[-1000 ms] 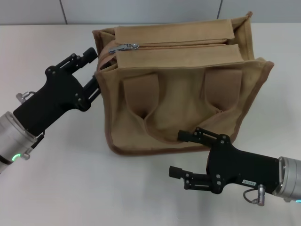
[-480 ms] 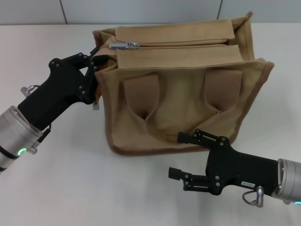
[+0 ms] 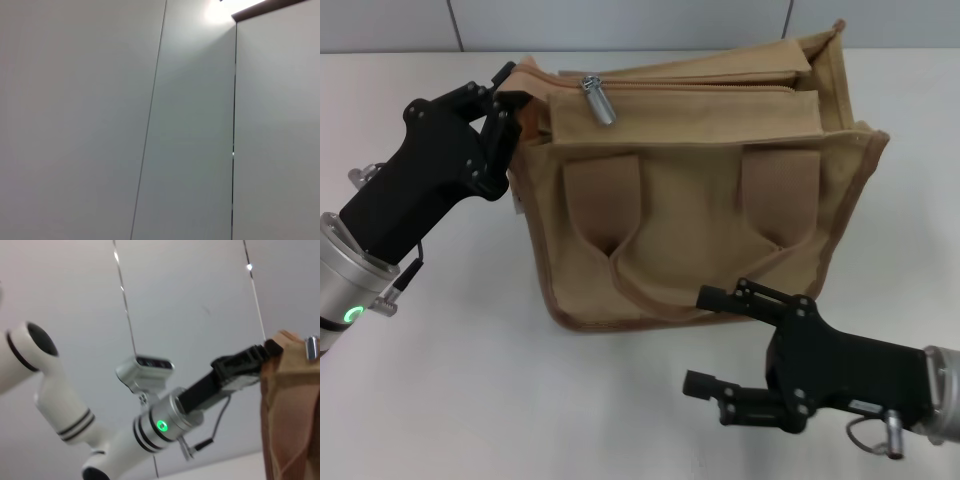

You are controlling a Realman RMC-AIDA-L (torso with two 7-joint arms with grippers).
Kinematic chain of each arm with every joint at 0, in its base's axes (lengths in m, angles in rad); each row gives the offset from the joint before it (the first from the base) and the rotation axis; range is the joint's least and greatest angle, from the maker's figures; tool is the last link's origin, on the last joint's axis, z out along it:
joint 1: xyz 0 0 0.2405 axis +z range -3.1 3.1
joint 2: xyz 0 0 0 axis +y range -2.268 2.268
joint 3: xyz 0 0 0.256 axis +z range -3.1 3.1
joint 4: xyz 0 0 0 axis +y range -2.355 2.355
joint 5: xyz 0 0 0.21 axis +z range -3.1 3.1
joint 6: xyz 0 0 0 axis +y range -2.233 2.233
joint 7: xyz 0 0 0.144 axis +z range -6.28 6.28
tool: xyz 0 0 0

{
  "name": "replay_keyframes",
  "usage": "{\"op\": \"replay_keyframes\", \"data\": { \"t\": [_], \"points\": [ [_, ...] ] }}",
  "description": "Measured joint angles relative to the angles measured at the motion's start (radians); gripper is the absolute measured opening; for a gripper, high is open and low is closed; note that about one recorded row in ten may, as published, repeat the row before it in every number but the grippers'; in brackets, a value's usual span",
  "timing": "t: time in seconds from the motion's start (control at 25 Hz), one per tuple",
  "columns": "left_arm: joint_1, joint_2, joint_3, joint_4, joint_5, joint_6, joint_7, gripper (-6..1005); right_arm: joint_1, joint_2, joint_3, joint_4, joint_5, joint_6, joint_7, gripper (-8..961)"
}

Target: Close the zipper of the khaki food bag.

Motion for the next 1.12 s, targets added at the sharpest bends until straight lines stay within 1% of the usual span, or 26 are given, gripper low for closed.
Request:
{"op": "replay_keyframes", "data": {
  "t": [0.12, 0.36, 0.4, 0.72, 0.76, 0.8, 0.84, 0.88, 0.92, 1.0, 1.12],
  "points": [
    [-0.004, -0.001, 0.0, -0.007, -0.002, 0.006, 0.0, 25, -0.005, -0.001, 0.003, -0.002, 0.0, -0.017, 0.0, 839],
    [-0.026, -0.002, 0.004, -0.031, 0.0, 0.008, -0.001, 28, -0.018, -0.004, 0.036, -0.01, 0.001, -0.116, 0.001, 839],
    [-0.026, -0.002, 0.004, -0.031, 0.0, 0.008, -0.001, 29, -0.018, -0.004, 0.036, -0.01, 0.001, -0.116, 0.001, 839],
    [-0.024, -0.003, 0.003, -0.041, 0.001, 0.008, 0.004, 33, -0.027, -0.001, 0.163, -0.001, 0.011, -0.16, 0.038, 839],
    [-0.027, -0.003, 0.006, -0.048, 0.001, 0.009, 0.008, 33, -0.005, 0.001, 0.215, 0.014, 0.022, -0.16, 0.083, 839],
    [-0.027, -0.003, 0.006, -0.048, 0.001, 0.009, 0.008, 34, -0.005, 0.001, 0.215, 0.014, 0.022, -0.16, 0.083, 839],
    [-0.031, -0.003, 0.006, -0.054, 0.002, 0.01, 0.008, 34, 0.037, 0.002, 0.227, 0.021, 0.025, -0.157, 0.143, 839],
    [-0.033, -0.003, 0.006, -0.058, 0.002, 0.01, 0.009, 35, 0.037, 0.002, 0.227, 0.021, 0.025, -0.157, 0.143, 839],
    [-0.034, -0.003, 0.006, -0.061, 0.003, 0.011, 0.009, 35, 0.061, 0.002, 0.225, 0.022, 0.025, -0.155, 0.178, 839],
    [-0.042, -0.003, 0.006, -0.066, 0.004, 0.014, 0.009, 36, 0.149, 0.002, 0.225, 0.023, 0.024, -0.105, 0.347, 839],
    [-0.048, -0.003, 0.006, -0.074, 0.004, 0.016, 0.01, 38, 0.168, 0.002, 0.225, 0.021, 0.024, -0.09, 0.381, 839]
  ]
}}
